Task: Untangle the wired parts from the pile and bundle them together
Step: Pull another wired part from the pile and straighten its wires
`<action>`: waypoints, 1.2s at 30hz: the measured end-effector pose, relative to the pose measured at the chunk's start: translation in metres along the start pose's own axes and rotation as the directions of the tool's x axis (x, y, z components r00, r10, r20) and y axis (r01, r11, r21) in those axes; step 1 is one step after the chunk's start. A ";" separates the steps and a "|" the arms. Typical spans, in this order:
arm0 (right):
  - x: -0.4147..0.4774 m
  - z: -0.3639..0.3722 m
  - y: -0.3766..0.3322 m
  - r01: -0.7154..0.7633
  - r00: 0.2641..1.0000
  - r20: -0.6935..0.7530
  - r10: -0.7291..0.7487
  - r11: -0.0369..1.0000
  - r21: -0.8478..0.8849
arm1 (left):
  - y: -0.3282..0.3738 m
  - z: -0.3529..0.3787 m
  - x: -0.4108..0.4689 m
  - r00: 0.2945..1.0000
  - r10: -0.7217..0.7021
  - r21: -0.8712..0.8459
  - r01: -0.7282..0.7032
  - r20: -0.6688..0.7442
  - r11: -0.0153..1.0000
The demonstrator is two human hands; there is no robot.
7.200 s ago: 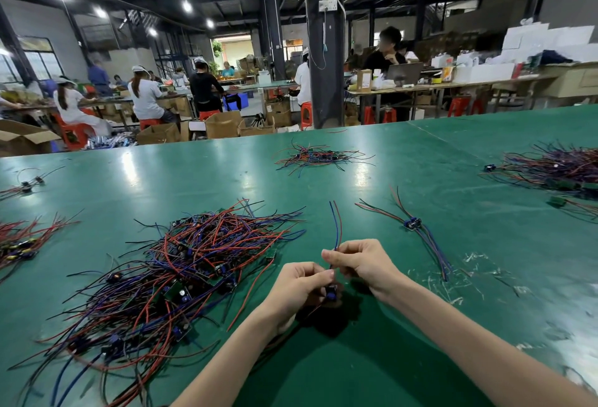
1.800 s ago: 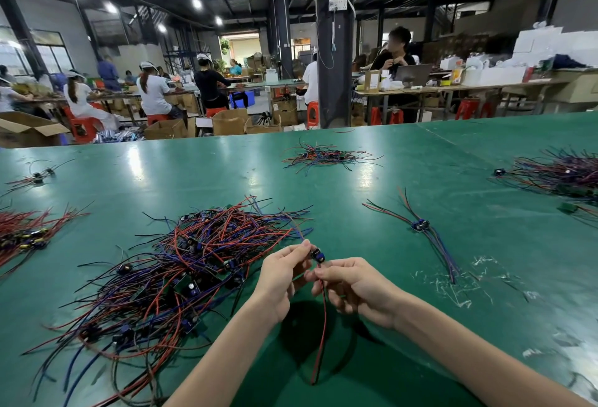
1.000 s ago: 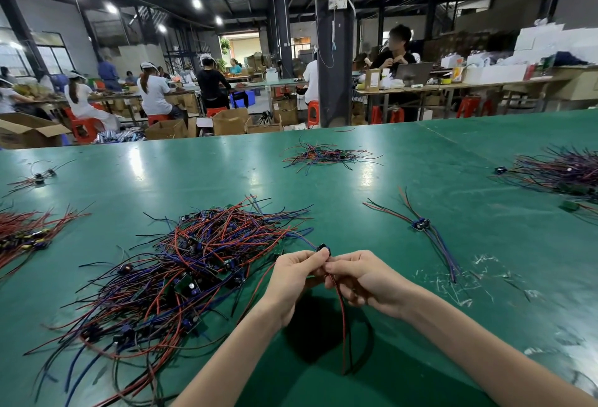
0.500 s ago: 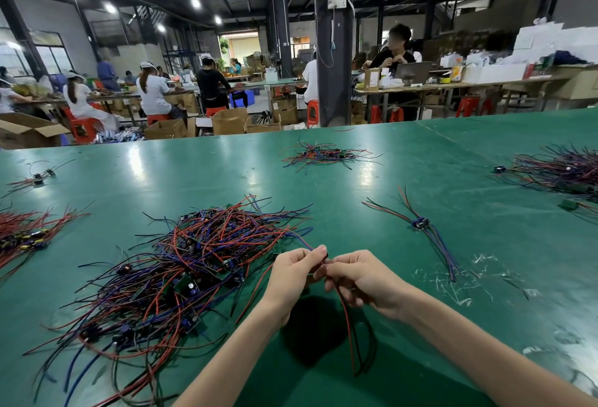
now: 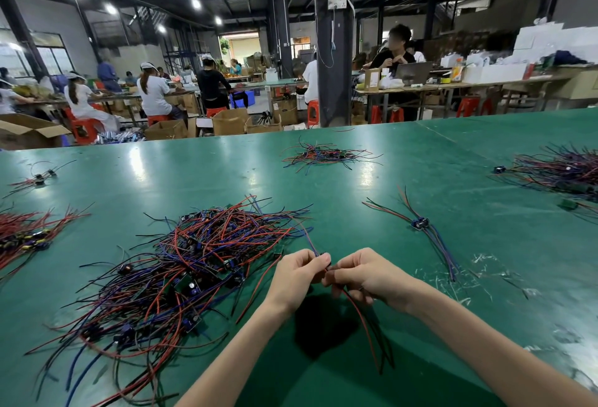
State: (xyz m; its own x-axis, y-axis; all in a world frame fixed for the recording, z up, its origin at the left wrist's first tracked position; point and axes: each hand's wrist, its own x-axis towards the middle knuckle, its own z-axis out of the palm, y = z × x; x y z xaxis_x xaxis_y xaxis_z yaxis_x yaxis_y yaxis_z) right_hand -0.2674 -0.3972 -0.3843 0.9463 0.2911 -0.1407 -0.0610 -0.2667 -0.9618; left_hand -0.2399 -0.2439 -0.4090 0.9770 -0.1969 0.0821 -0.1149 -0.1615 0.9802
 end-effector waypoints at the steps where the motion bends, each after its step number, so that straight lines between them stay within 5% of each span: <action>1: 0.000 0.001 0.000 0.009 1.000 -0.013 -0.009 1.000 0.015 | 0.000 0.000 0.000 1.000 0.005 -0.018 -0.005 0.007 1.000; 9: 0.003 0.009 0.003 0.090 0.987 -0.138 -0.078 0.992 0.083 | 0.004 -0.001 -0.002 0.993 -0.089 -0.334 0.110 0.077 0.936; 36: 0.005 0.021 0.005 0.054 0.989 -0.144 -0.035 0.990 0.133 | 0.006 -0.004 -0.001 0.962 -0.266 -0.354 0.270 0.061 0.895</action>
State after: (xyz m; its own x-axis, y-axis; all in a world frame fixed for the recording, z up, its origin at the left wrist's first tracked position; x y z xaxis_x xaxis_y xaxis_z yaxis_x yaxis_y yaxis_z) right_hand -0.2701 -0.3780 -0.3949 0.9837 0.1650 -0.0720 -0.0514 -0.1256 -0.9907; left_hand -0.2409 -0.2405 -0.4027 0.9595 -0.2056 -0.1925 0.2243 0.1446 0.9637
